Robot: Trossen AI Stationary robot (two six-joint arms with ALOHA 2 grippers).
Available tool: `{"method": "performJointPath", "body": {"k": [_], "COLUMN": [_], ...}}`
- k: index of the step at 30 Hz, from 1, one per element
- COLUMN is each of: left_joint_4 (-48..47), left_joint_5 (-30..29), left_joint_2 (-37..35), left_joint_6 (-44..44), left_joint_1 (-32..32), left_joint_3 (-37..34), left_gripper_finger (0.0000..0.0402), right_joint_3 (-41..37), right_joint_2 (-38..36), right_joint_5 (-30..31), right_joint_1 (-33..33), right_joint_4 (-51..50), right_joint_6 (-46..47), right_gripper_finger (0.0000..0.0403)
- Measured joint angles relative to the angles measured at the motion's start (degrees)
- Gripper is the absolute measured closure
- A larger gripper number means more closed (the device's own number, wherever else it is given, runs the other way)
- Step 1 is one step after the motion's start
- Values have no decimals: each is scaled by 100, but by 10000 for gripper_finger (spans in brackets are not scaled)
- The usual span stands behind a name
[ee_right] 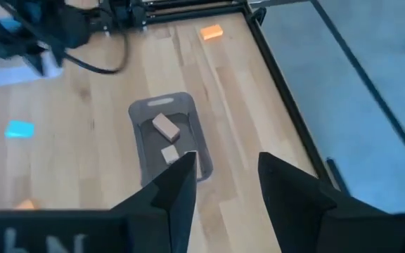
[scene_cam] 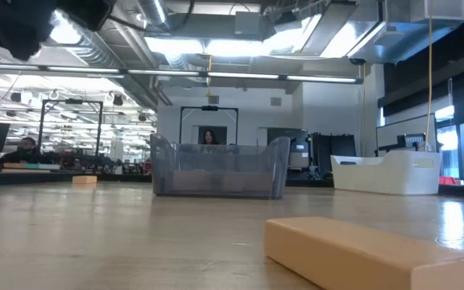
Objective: Sort & place blocks by color
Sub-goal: Put the blue block into the white bin
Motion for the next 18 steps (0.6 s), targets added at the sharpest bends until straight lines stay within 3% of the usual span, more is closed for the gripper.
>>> {"method": "performJointPath", "body": {"k": [5, 8, 18], "left_joint_4": [1321, 1500, 1691], "left_joint_5": [-729, -1031, -1053], "left_joint_2": [252, 622, 2261], "left_joint_6": [-998, -1281, -1926], "left_joint_1": [-774, -1115, -1721], "left_joint_3": [-303, -239, 529], "left_gripper_finger": [223, 223, 223], "right_joint_3": [0, 0, 0], "right_joint_2": [0, 0, 2], "right_joint_5": [-2, -2, -5], "right_joint_1": [0, 0, 0], "right_joint_4": [-29, -30, 37], "right_joint_6": [-456, -640, -833], "right_gripper_finger": [248, 248, 248]}}
